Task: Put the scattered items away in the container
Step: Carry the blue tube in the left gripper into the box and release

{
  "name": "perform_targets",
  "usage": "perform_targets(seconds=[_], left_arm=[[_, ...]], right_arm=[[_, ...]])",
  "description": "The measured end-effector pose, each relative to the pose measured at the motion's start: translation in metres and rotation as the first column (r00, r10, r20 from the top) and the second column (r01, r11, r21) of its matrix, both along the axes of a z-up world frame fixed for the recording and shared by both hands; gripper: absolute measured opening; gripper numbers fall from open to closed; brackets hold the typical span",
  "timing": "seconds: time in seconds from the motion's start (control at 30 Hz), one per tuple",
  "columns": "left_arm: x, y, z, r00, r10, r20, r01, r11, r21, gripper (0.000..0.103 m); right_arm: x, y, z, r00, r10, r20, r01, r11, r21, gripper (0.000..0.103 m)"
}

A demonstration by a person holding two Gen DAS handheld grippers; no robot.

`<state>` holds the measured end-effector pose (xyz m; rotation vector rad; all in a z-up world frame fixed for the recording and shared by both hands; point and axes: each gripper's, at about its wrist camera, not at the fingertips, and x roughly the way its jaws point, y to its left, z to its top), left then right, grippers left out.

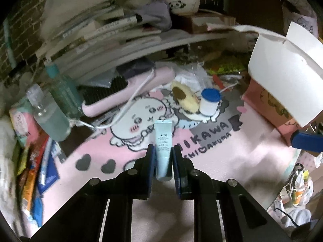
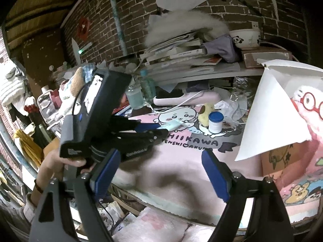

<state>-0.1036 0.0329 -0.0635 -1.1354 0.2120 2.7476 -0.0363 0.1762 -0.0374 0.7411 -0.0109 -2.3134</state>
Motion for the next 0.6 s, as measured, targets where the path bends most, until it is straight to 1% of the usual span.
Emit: perform_targets(seconds=[0.13,0.23,0.43,0.6], left_arm=[[0.005,0.001,0.019,0.999,-0.004,-0.034,0.005,1.0,0.011,0.012],[0.008,0.009,0.036,0.998,-0.027,-0.065,0.029,0.999,0.031,0.012],[0.008,0.039,0.068,0.988,-0.11,-0.106,0.118,0.99,0.077,0.012],[0.007,0.078,0.09,0.968,-0.213,-0.133,0.227,0.969,0.099,0.012]], right_arm=[[0.005,0.012,0.006,1.0,-0.023,-0.011,0.022,0.999,-0.026,0.081],[0.005,0.022,0.006,0.999,-0.038,-0.007,0.037,0.999,-0.036,0.081],[0.0,0.037,-0.006,0.997,-0.077,0.025,0.078,0.996,-0.037,0.081],[0.0,0.042,-0.016,0.992,-0.126,-0.002,0.126,0.992,-0.013,0.081]])
